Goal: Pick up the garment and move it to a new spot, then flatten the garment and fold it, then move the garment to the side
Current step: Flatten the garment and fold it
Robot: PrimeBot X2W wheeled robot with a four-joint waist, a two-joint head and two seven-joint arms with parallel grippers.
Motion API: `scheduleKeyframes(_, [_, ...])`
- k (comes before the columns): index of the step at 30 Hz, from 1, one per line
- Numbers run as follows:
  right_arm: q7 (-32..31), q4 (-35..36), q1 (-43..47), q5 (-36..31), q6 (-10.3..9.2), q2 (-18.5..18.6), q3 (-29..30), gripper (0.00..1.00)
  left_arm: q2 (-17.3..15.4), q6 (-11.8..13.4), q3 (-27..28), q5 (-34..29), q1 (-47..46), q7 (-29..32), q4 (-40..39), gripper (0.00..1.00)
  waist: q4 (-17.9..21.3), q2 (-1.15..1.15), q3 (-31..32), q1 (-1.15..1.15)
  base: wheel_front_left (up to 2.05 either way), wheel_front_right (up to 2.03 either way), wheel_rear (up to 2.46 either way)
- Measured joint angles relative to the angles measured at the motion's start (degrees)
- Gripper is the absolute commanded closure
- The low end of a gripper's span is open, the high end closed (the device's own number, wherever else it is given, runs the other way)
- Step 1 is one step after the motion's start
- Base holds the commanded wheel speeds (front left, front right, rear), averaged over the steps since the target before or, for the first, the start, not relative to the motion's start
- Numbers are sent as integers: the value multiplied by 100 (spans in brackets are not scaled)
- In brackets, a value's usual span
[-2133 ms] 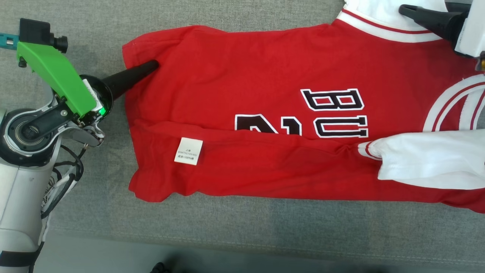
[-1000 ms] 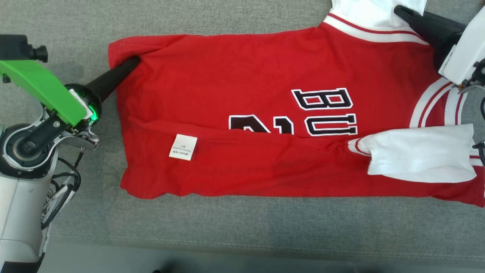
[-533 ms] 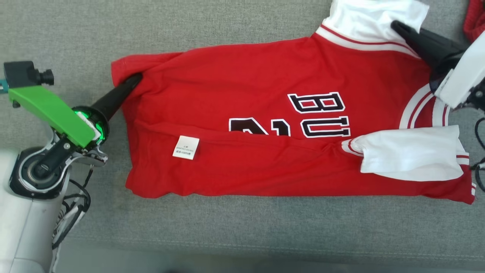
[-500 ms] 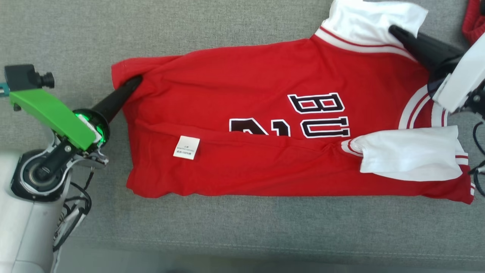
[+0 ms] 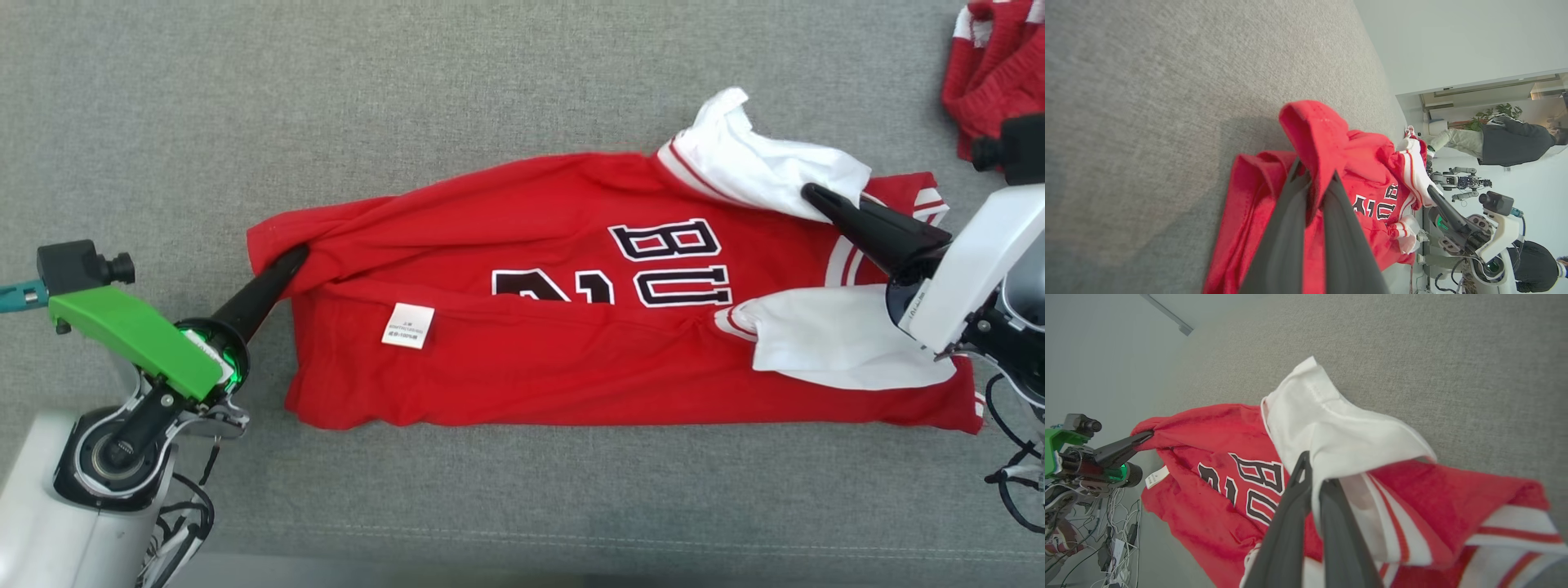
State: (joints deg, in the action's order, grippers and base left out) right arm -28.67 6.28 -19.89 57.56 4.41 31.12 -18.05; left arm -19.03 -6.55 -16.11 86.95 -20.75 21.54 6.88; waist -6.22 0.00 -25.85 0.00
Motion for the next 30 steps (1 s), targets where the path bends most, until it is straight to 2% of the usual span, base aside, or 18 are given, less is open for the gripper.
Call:
scheduleKeyframes(6, [219,204,11,-85,-131,177,353,100,-25,0,49,0,133,-52,-197,100,120,0,29,0,0,0,0])
scheduleKeyframes(10, [260,208,-305,-233,-208,257,492,100,-12,-1,41,-8,109,-67,-299,100,149,0,-87,0,0,0,0])
scheduleKeyframes(15, [293,140,-731,-446,-328,387,615,100,107,-1,-24,-252,-324,-192,-354,100,134,0,-283,0,0,0,0])
scheduleKeyframes(20, [325,48,-776,-468,-341,372,588,100,322,-34,63,-300,-654,-445,-344,100,17,0,-375,0,0,0,0])
scheduleKeyframes(30, [343,-119,-736,-466,-241,274,380,100,318,-44,162,-403,-664,-687,-149,100,-82,0,-416,0,0,0,0])
